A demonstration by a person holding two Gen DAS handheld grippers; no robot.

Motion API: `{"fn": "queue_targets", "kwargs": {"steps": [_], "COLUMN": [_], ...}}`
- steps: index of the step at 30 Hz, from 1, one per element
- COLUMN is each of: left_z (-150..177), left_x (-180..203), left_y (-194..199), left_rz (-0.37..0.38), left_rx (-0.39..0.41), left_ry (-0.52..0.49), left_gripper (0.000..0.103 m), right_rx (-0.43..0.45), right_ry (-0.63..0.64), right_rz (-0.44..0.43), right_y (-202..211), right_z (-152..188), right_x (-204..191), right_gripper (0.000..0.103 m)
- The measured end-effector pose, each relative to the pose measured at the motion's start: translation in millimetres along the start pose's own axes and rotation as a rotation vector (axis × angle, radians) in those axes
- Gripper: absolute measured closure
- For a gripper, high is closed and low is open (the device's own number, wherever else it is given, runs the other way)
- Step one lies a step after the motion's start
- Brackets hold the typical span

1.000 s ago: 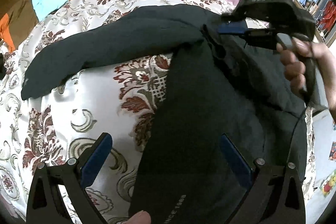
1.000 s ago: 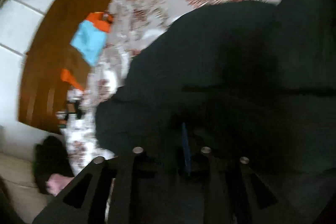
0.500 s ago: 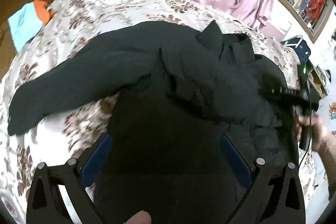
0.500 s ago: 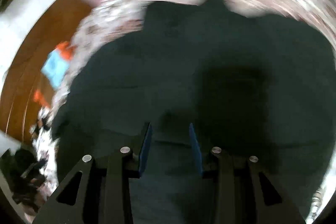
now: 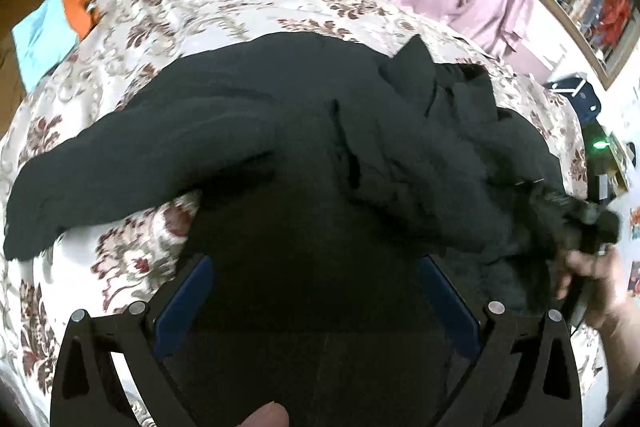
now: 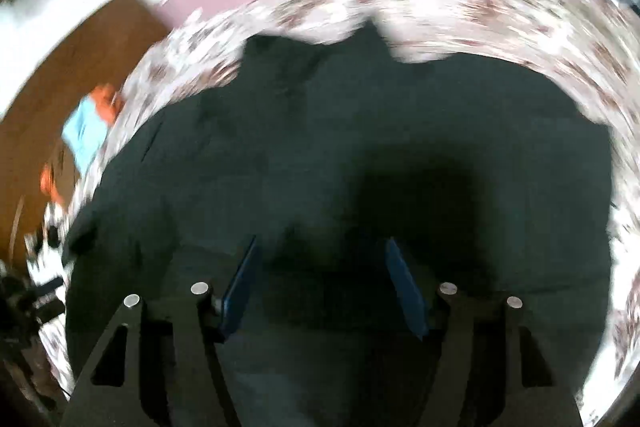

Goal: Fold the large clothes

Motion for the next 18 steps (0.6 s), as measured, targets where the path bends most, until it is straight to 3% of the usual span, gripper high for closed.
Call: {"fn": "queue_targets", "kwargs": {"steps": [4,9,12,15,18], "left_z": [6.5,12.2,17.1,21.8,26.9], "left_x": [-16.4,-47.5,-60.8,-72.9,-95.1], "left_y": [10.5,18.3,23.7,30.9,36.5], "left_rz": [-0.022,-0.038,-0.042,-0.051,-0.061], "left_rx": [0.005,0.008,0.009,0.019,0.031], "left_ry": [0.002,0.058,0.081,0.089,0.119], "left_gripper": [0.0,0.0,0.0,0.0,0.0], "right_rx": [-0.1,-0.114,-0.117,-0.039,-0.016], "right_ry": [0.019,0.075,0.052,-0.032,-0.003], "right_rz": [0.143,0.226,0.191,0.049,0.021], "right_y": [-40.6,-55.5,-36.4,1.8,33.0], "right_z": [11.8,27.1,18.7,17.7,30.0], "right_x": [-12.7,-16.9,-16.3,-14.0,-16.2], "right_gripper": [0.044,0.043,0.042,0.038,0.034]}}
Point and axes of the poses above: each gripper's, at about its wrist camera, not at the fingertips, and y roughly against the way its jaws point, x to its right, z to its underside, the point moved 3 cm from there along -y, roughly the way its jaws point, and after that the axes turned 4 degrees about z, right-handed, at the moved point
